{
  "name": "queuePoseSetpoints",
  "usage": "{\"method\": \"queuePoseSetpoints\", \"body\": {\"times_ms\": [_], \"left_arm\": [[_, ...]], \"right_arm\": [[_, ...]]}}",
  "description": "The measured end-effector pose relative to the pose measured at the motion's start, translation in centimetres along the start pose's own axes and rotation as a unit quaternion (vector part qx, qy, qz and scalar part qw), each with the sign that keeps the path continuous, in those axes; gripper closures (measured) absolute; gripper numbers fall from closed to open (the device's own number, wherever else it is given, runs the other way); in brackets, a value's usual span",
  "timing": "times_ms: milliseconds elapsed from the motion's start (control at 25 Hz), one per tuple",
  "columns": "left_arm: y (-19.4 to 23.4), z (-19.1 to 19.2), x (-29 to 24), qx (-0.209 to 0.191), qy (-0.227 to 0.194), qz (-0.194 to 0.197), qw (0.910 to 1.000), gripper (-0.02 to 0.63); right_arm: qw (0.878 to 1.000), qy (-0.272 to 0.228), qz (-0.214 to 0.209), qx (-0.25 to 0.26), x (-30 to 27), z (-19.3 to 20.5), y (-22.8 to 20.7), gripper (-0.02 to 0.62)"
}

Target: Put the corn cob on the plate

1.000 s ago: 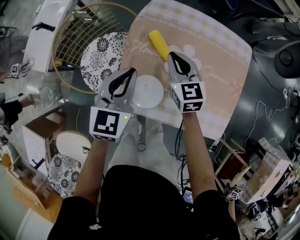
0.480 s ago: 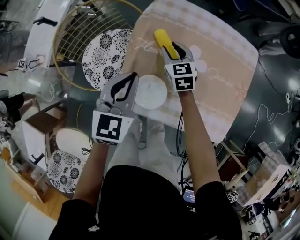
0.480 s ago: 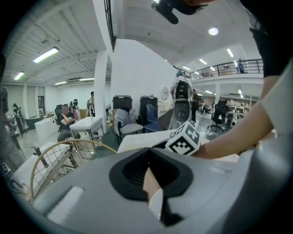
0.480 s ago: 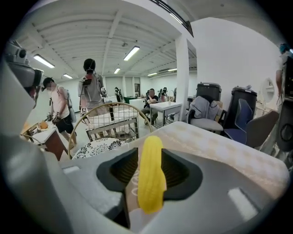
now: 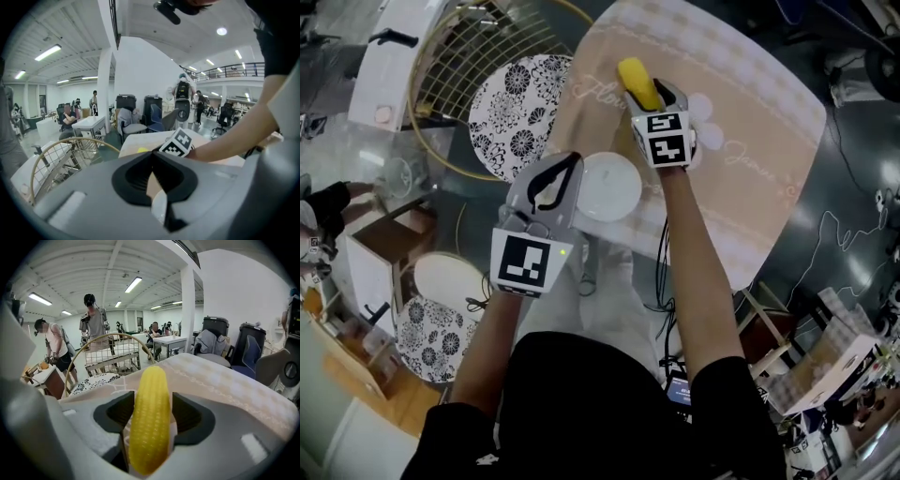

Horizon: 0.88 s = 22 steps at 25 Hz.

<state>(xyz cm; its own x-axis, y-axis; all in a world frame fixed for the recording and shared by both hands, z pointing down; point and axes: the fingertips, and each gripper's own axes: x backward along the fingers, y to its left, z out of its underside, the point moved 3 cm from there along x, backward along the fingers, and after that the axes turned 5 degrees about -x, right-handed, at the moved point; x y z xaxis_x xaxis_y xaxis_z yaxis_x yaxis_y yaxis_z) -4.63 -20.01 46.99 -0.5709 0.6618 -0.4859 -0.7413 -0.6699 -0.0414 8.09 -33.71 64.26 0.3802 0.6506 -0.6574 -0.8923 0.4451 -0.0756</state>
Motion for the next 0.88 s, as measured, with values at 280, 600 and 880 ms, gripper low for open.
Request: {"method": "queuePoseSetpoints", "body": {"times_ms": [280,600,880], "left_arm": [[0.5,0.9,0.0,-0.013,0.005,0.002,0.9999,0.601],[0.7,1.2,0.0,-0.014,0.009,0.001,0.9999,0.601],[0.3,1.1,-0.3,-0.014,0.008,0.004,0.9999,0.601]], "right_arm": [[1.000,0.018,-0.003,0.000,-1.3,0.1,0.3,0.344],[0.999,0.034,0.003,0.000,-1.8,0.3,0.2,0.337],[0.999,0.036,-0.001,0.000,-1.9,0.4,0.2,0.337]]}}
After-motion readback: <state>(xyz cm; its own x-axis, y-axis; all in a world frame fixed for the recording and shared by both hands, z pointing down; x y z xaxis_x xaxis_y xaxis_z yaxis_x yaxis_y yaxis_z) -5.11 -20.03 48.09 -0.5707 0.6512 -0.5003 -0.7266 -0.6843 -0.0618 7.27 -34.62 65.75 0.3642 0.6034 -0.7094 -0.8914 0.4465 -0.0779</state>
